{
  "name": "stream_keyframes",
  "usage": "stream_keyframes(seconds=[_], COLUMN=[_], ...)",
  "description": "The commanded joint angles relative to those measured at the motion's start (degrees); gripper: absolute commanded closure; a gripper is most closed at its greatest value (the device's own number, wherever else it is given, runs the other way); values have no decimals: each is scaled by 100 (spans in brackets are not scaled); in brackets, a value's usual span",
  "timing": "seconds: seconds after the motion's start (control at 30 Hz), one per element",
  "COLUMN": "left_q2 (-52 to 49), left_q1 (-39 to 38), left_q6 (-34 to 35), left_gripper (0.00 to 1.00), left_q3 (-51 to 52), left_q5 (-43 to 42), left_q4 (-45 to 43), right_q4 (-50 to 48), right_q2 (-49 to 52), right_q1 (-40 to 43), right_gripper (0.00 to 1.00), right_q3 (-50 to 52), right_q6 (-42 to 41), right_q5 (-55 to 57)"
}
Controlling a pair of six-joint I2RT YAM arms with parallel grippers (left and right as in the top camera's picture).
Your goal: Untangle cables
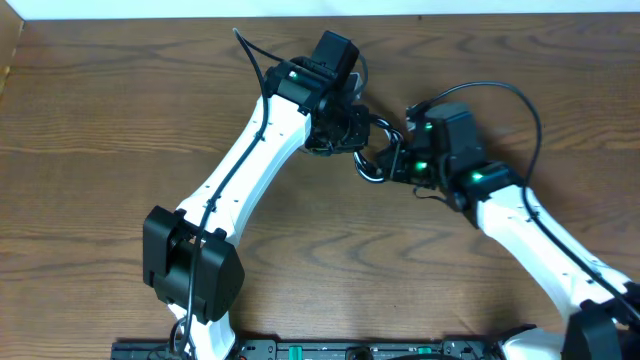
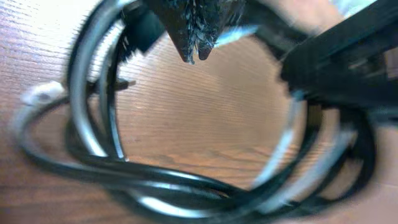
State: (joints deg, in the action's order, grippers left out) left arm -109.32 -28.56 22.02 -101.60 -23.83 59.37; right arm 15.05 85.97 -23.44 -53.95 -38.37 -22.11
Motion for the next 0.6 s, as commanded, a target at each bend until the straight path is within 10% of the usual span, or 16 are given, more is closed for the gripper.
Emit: stream_keyframes(seconds=[0.0,0.4,0.57], left_q2=[-9,15,13], left_q1=[13,389,437], left_q6=[-127,-343,-778], left_gripper=[92,93,93], left_q3=[13,11,13], left_q5=[-776,-1390,-1388], left_q4=[-52,-101,-133], right_q4=[22,195,83], right_q2=[332,234,-262], right_q1=[-105,533,813], right_gripper=[99,97,76], right_q3=[-68,-70,-83], right_q6=[-105,-76,17], right_q5=[815,599,-420])
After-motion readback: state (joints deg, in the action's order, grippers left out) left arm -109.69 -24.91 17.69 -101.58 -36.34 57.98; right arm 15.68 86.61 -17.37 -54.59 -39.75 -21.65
